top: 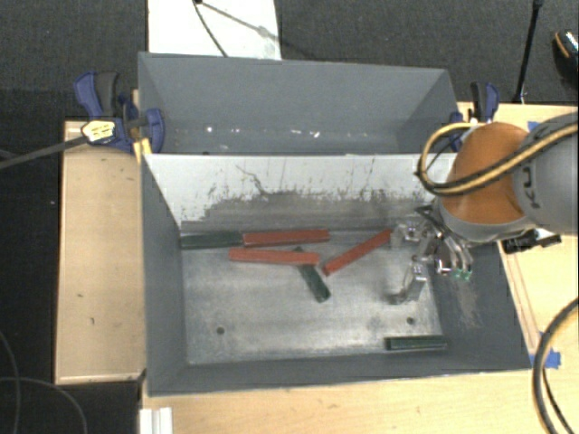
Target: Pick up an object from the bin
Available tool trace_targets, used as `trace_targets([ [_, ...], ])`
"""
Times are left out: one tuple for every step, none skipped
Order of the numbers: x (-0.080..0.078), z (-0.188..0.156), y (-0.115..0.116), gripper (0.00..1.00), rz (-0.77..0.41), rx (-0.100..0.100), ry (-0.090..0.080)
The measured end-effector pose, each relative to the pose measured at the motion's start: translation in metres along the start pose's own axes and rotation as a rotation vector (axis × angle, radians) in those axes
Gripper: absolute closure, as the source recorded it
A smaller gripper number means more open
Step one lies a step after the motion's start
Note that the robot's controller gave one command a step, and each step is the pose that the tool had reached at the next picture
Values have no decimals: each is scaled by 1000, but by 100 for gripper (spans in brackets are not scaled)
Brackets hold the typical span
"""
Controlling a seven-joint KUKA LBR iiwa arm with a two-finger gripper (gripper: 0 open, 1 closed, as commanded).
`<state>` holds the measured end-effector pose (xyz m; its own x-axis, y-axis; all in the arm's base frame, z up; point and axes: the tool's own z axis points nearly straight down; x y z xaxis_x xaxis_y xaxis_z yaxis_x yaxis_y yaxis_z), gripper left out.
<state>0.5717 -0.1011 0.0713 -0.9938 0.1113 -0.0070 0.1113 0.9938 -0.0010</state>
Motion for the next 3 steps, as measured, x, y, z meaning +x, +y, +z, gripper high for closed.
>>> trace_targets([
  [4,0,66,0,205,-3,5],
  [-8,0,-16,0,-108,2,0],
  [-2,-72,55,0,-8,-5,-3],
])
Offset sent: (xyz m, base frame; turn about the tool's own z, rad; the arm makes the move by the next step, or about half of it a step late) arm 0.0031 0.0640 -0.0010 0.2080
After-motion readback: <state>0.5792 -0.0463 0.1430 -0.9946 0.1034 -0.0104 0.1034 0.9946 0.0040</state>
